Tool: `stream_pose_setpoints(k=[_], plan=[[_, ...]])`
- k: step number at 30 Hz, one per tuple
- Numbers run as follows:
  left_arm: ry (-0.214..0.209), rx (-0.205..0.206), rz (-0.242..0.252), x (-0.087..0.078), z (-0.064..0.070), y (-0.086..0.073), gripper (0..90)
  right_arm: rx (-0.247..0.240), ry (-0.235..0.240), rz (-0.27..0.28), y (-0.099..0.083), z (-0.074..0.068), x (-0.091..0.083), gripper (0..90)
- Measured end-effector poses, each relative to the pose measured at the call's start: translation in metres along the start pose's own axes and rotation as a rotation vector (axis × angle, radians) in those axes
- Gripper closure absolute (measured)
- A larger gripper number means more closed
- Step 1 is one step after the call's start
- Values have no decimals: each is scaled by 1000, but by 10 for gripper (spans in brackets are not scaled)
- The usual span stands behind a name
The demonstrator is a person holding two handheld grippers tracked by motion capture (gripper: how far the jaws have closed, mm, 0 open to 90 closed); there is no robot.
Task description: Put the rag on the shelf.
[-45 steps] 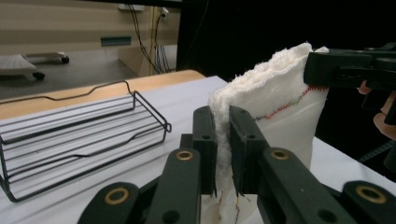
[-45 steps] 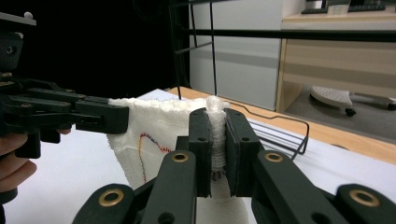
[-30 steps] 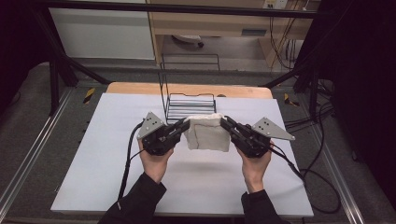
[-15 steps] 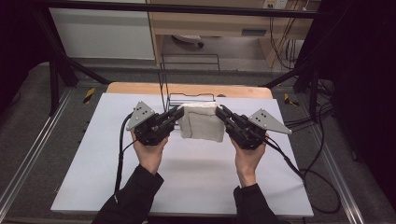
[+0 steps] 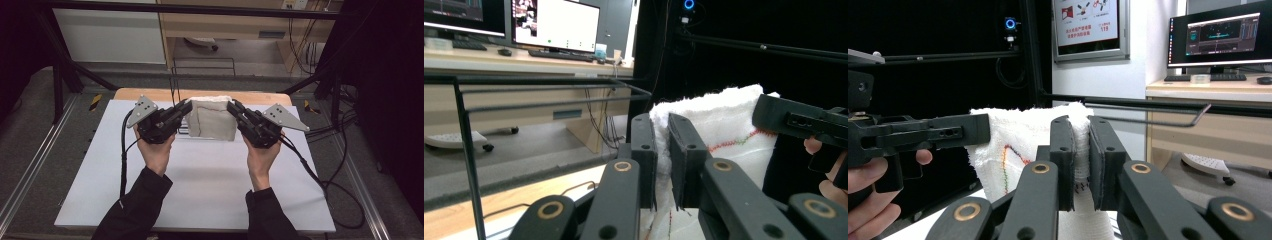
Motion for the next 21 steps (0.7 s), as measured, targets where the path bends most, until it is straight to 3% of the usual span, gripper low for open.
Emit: stream_pose_setpoints(k=[21], plan=[[22,14,74,12,-13,42,821,-31,-26,47,36,8,26,826]])
Point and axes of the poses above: each handheld gripper's, and its own axes: x roughly forward along the jaws, y roughly out of its top, z roughly to its right, the point moved 6 cm from there along x, roughly forward along the jaws, and after that the axes turned 6 degrees about y, right-handed, at the moved point
